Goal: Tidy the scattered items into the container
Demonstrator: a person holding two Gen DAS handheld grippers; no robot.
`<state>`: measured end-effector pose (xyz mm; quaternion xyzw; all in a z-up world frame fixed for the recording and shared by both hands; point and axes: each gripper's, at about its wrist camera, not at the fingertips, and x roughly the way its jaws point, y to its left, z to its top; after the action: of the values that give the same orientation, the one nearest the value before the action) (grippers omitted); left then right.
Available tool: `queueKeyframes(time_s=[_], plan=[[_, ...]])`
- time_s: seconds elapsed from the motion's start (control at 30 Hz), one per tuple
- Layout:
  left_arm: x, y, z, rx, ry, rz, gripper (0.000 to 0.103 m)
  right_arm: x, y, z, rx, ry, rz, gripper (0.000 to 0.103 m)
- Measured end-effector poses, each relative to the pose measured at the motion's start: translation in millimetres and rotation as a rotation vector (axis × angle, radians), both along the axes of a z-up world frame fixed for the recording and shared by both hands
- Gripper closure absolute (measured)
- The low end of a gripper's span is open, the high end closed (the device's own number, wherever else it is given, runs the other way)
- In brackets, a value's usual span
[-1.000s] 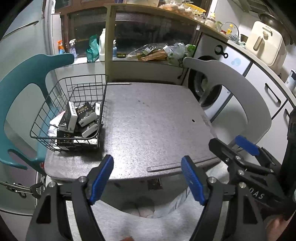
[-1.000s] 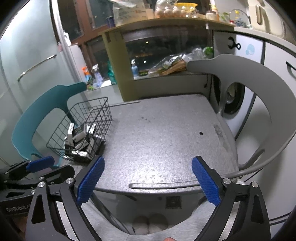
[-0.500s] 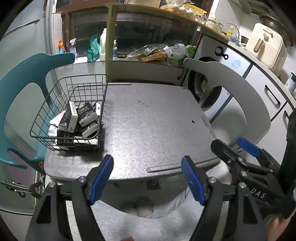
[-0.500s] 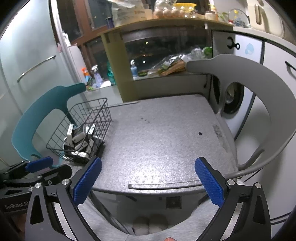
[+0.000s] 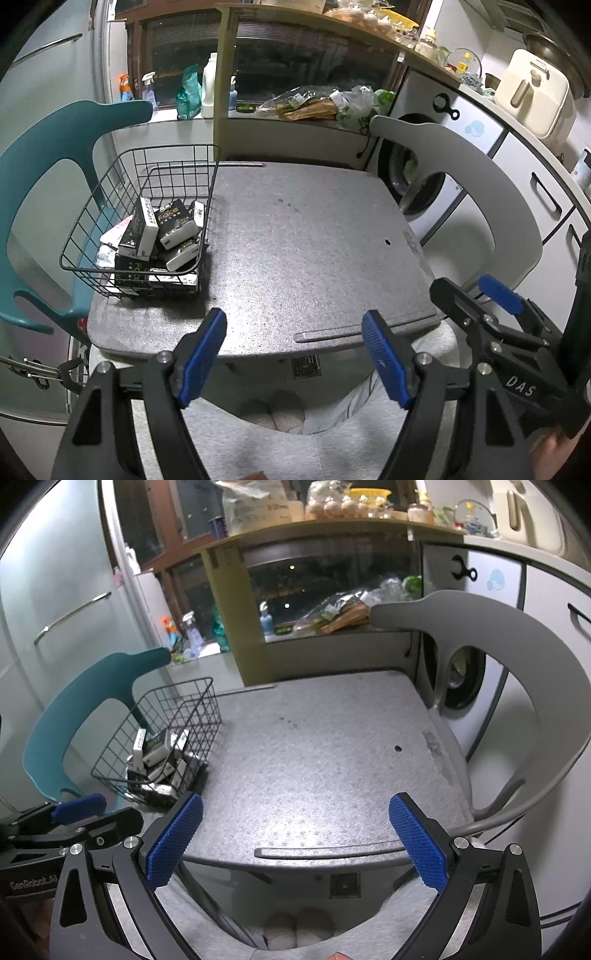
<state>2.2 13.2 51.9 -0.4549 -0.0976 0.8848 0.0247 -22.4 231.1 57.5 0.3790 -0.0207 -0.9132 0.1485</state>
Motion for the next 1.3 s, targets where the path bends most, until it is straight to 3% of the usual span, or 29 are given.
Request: queueKeyframes(time_s=[1.3], plan=[[-1.3,5.8,-1.4,0.015,-0.012,0.012,0.025,0.9,1.1,-0.2,0.003,-0.007,0.005,0.001]])
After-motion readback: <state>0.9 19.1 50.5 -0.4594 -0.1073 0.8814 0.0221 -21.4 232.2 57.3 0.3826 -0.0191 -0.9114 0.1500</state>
